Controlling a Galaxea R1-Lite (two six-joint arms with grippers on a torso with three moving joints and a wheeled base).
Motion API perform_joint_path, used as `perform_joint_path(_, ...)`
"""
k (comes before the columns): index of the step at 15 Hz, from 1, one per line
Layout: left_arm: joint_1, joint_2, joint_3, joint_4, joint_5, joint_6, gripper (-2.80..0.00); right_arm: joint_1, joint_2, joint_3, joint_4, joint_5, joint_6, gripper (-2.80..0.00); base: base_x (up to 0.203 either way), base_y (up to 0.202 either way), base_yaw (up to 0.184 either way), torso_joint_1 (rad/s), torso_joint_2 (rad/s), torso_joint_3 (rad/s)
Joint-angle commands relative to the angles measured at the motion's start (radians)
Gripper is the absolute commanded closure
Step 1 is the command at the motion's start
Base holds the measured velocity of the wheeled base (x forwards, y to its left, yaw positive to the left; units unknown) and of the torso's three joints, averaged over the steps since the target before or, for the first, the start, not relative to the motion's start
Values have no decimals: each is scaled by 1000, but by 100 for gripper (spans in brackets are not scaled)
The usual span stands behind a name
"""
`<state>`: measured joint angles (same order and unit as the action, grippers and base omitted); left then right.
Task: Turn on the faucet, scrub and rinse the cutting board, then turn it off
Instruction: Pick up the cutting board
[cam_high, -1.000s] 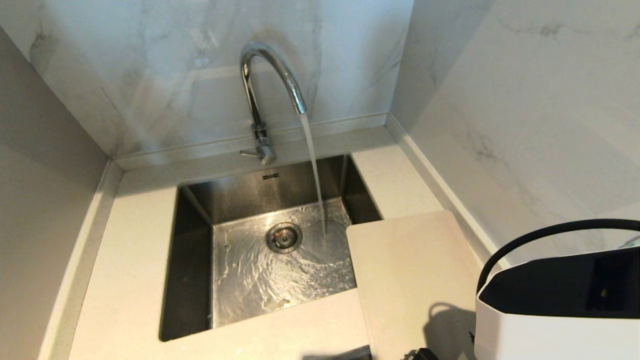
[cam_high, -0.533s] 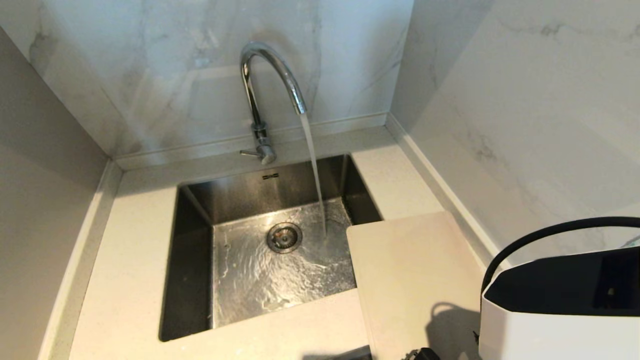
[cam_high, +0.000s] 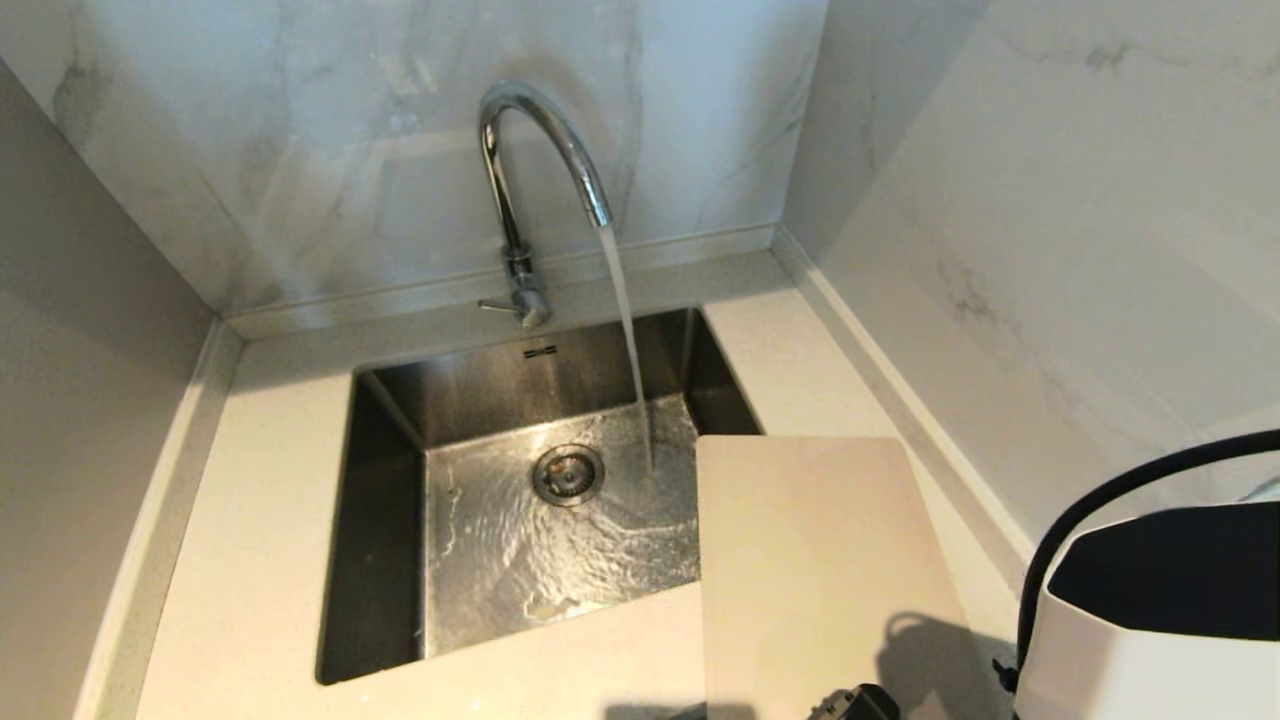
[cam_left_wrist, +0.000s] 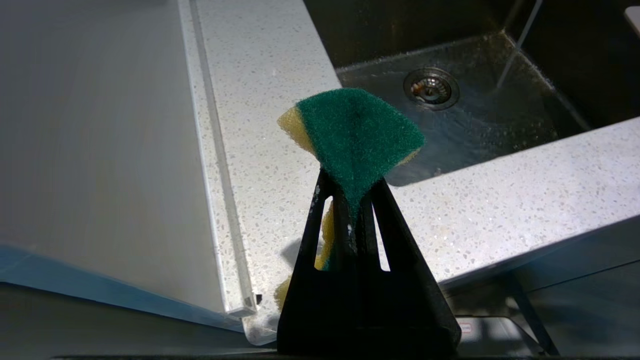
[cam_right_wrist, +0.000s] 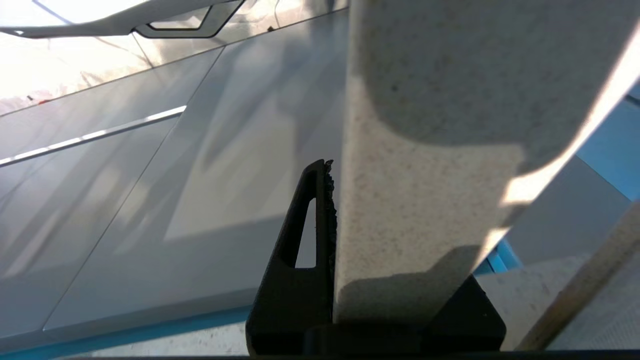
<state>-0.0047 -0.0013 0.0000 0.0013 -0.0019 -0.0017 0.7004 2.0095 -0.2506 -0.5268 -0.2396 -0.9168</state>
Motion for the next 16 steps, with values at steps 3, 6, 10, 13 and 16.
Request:
perform_joint_path(3,0,0,0,0,0,0,0,-2,-87,6,19,-27,-32,0,0,0,0,0,0,0)
perform_joint_path(6,0,0,0,0,0,0,0,-2,-162,-5,108,-31,-37,0,0,0,0,0,0,0)
perform_joint_path(10,0,0,0,0,0,0,0,-3,-255,-14,188,-34,-49,0,0,0,0,0,0,0)
perform_joint_path(13,0,0,0,0,0,0,0,-4,-315,-48,268,-45,-55,0,0,0,0,0,0,0)
perform_joint_path(16,0,0,0,0,0,0,0,-4,-369,-110,380,-53,-65,0,0,0,0,0,0,0)
